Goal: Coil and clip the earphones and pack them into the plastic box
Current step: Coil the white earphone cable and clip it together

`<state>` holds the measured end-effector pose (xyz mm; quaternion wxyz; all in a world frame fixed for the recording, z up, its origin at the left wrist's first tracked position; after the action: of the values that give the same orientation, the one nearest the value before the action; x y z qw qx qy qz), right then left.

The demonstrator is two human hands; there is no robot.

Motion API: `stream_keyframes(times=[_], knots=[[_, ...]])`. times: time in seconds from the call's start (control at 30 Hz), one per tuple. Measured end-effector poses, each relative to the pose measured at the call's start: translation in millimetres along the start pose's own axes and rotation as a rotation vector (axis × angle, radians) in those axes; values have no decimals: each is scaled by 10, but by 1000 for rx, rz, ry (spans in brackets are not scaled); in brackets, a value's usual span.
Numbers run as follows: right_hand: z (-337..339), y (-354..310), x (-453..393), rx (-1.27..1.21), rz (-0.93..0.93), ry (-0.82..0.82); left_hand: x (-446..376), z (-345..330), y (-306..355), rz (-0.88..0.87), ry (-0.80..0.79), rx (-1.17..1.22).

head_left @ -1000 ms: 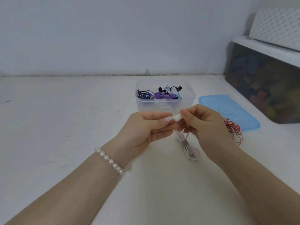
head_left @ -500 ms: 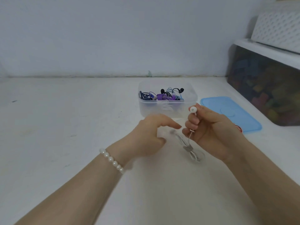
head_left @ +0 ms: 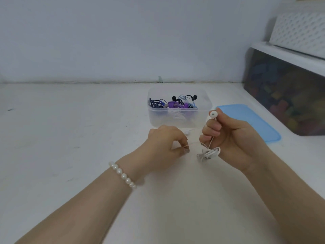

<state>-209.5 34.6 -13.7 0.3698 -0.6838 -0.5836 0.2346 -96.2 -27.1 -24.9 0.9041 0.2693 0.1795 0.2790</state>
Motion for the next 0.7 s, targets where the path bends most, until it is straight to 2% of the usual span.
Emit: stream_keyframes(times=[0.07, 0.17, 0.27, 0.37, 0.57, 0.7], knots=[[56, -24, 1, 111, 52, 59, 16, 50, -22, 55, 5, 120], [168, -87, 9, 450, 181, 246, 35, 118, -30, 122, 8, 363], [211, -104, 20, 686, 224, 370, 46, 172, -51, 177, 15, 543], [181, -73, 20, 852, 229, 356, 45, 195, -87, 224, 35, 636], [62, 109, -26, 1061, 179, 211, 41, 239, -217, 333, 95, 781], [42, 193, -46, 1167, 156, 183, 48, 244, -219, 362, 49, 981]])
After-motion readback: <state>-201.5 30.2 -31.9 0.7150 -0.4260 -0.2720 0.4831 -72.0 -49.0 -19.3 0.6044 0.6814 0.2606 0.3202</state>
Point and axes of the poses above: each hand's wrist, its own x-axis away from the middle knuckle, its own z-axis out of the back of the hand, y = z × x, the point moved 6 cm from there along -x, towards the middle knuckle, and after that the axes turned 1 degree about x, right-handed, at the moved point
